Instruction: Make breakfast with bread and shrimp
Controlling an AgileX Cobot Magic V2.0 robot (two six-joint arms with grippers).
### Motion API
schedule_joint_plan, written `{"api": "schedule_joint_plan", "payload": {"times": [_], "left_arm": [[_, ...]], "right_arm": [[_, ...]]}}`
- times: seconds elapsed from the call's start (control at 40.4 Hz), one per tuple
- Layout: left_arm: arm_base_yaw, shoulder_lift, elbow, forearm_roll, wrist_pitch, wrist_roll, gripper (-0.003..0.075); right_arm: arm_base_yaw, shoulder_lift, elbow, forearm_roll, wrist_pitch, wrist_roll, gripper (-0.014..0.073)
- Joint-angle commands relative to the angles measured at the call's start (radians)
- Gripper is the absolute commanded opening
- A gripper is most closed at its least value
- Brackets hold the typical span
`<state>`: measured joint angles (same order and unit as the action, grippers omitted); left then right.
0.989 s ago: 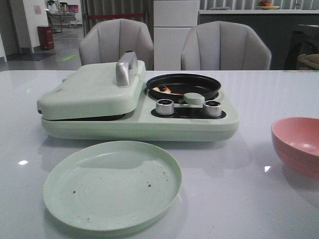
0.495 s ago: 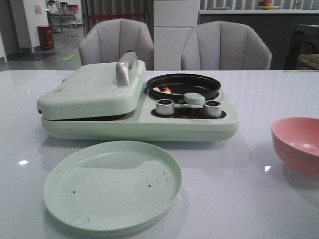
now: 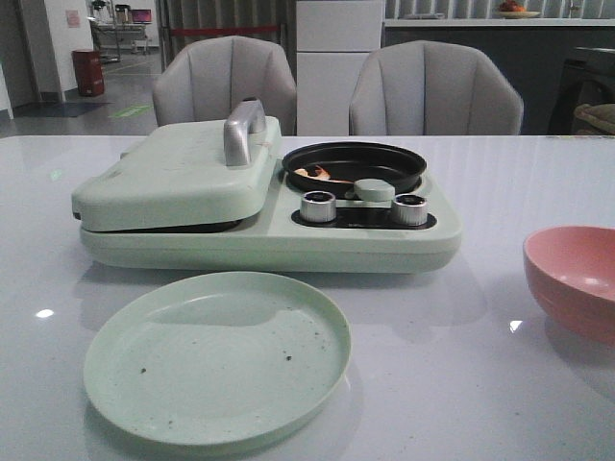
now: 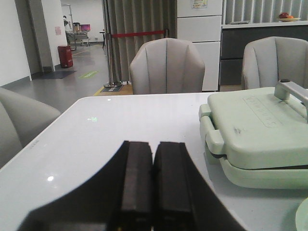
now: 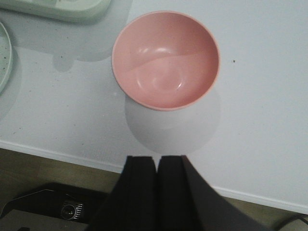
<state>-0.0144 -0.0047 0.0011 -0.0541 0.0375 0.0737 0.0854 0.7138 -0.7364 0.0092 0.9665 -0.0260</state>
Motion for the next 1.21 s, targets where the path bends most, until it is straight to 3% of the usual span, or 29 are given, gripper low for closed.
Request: {"api": "schedule_joint_plan", "payload": {"times": [0.0, 0.173, 0.297, 0.594, 0.989, 1.187], "left_arm": [[-0.003, -0.021, 0.008, 0.001, -0.09, 0.001, 0.0101], [-0.003, -0.021, 0.008, 0.001, -0.09, 0.001, 0.0101], [-0.003, -0.021, 0.008, 0.001, -0.09, 0.001, 0.0101], [-0.003, -0.021, 0.008, 0.001, -0.09, 0.001, 0.0101], [-0.003, -0.021, 0.008, 0.001, -0.09, 0.001, 0.0101], [-0.003, -0.021, 0.008, 0.001, -0.09, 0.001, 0.0101]], "right_arm": [[-0.002, -0.013, -0.024, -0.002, -0.05, 0.0, 0.0045], [-0.013, -0.107, 0.016, -0.001, -0.115, -0.026, 0.0045], [-0.019, -0.216, 0.123, 0.007, -0.269, -0.093, 0.0045], [-0.117, -0.515, 0.485, 0.013, -0.638, -0.094, 0.0045], [-0.126, -0.742, 0.749, 0.104, -0.905, -0.093, 0.0045], [-0.126, -0.748, 0.747, 0.117, -0.95, -0.093, 0.0045]]}}
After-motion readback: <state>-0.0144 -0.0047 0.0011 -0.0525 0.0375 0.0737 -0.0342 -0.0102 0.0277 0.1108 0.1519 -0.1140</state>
